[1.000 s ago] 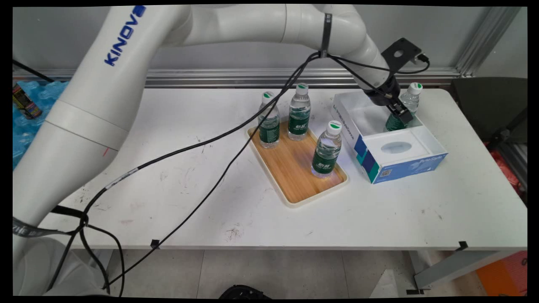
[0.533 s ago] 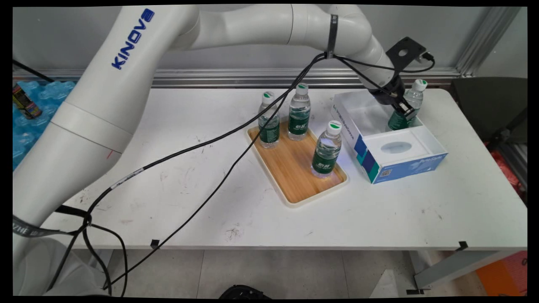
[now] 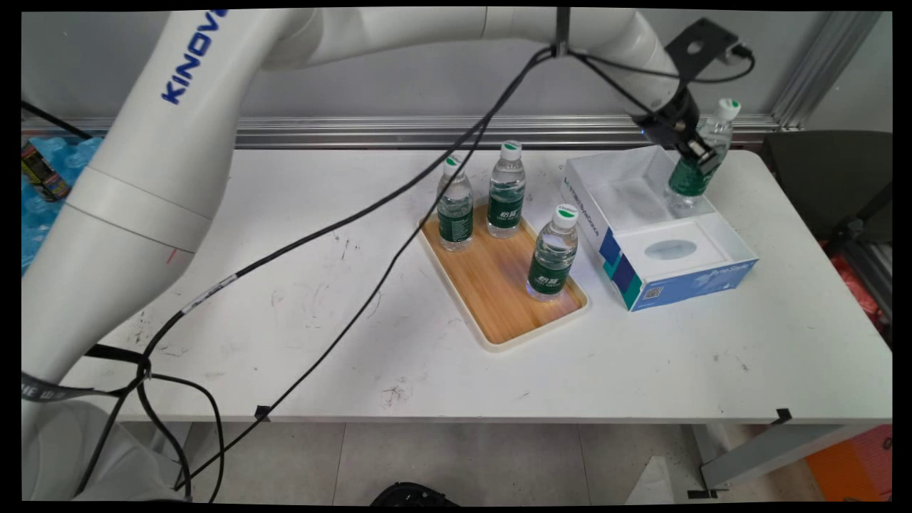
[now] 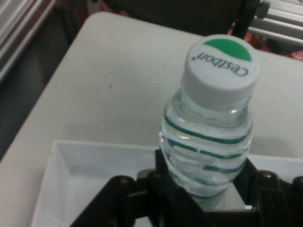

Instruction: Place the picked object on the tray

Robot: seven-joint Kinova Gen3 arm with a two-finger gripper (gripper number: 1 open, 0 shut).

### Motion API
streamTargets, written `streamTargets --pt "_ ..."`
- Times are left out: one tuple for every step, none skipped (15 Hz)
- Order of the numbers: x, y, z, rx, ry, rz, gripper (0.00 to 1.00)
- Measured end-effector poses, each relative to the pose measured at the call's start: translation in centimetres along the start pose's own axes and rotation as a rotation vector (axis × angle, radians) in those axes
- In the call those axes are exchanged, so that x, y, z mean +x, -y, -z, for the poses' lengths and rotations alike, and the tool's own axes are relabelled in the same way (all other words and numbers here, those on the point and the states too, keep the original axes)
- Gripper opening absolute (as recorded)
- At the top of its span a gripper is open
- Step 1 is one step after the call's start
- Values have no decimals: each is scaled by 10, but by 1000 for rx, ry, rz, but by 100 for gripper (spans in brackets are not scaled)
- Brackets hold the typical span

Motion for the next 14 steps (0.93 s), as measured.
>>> streamTargets --pt "6 0 9 -1 -2 -6 0" --pt "11 -1 18 -2 -3 -13 0" --pt "16 -1 28 -3 -3 -20 0" --pt "21 -2 39 -5 -3 -31 0" --pt "25 -3 49 -7 -2 -41 0" --pt "29 -4 60 -11 1 -55 0" --pt "32 -4 72 -17 5 -71 0" --pt "33 -4 82 -21 9 -84 0" --pt "35 -4 94 -27 15 -99 0" --pt "35 -3 106 -32 21 -113 0" --pt "34 -3 117 -39 27 -127 0" --pt "33 -1 125 -44 32 -135 0" --pt "30 1 138 -50 38 -145 0" --pt "26 3 151 -61 48 -160 0"
